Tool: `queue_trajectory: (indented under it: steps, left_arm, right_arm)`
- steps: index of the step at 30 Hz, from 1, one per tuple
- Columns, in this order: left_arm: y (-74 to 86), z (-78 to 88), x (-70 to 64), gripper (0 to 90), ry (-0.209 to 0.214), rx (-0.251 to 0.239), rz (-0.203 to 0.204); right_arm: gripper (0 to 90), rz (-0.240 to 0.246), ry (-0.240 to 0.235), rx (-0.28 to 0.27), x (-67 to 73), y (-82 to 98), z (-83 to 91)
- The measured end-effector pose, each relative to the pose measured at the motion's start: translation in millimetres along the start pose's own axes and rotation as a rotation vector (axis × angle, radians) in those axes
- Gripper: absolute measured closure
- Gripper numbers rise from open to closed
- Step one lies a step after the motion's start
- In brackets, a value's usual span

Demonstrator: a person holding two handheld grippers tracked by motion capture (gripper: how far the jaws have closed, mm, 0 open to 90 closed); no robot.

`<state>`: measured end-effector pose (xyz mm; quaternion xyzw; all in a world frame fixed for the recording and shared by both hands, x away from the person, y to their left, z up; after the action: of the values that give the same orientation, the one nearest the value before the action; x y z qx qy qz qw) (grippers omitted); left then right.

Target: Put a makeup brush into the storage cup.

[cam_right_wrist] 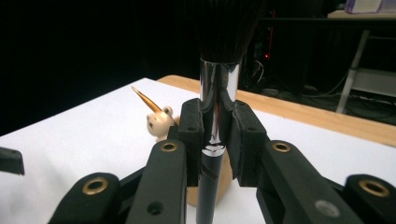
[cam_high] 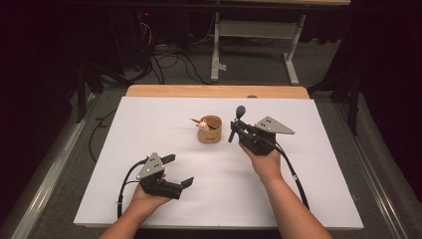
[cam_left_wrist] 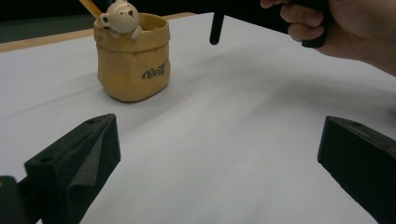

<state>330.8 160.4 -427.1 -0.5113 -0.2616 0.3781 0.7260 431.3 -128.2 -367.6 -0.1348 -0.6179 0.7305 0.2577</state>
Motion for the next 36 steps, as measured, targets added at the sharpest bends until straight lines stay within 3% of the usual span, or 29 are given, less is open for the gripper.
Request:
queue_trajectory:
  steps: [10, 36]
  left_arm:
    - [-0.9, 2.7, 2.7, 0.1, -0.005, -0.007, 0.005]
    - [-1.3, 3.5, 2.4, 0.2, 0.006, -0.013, 0.011]
  right_arm:
    - [79.4, 0.035, -0.017, 0.016, 4.8, -12.9, -21.0]
    - [79.4, 0.036, 0.005, 0.026, -5.9, -34.1, -46.0]
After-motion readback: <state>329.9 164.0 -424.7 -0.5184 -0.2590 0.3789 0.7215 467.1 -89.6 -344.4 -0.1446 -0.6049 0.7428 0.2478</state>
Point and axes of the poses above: each handheld gripper's, and its own axes: z roughly backward along the jaws, y roughly out of its underside, x roughly to its left, the point moved 2 cm from there along -z, roughly forward along the jaws, and after that the axes turned 15 degrees about -y, right-handed, at the moved point
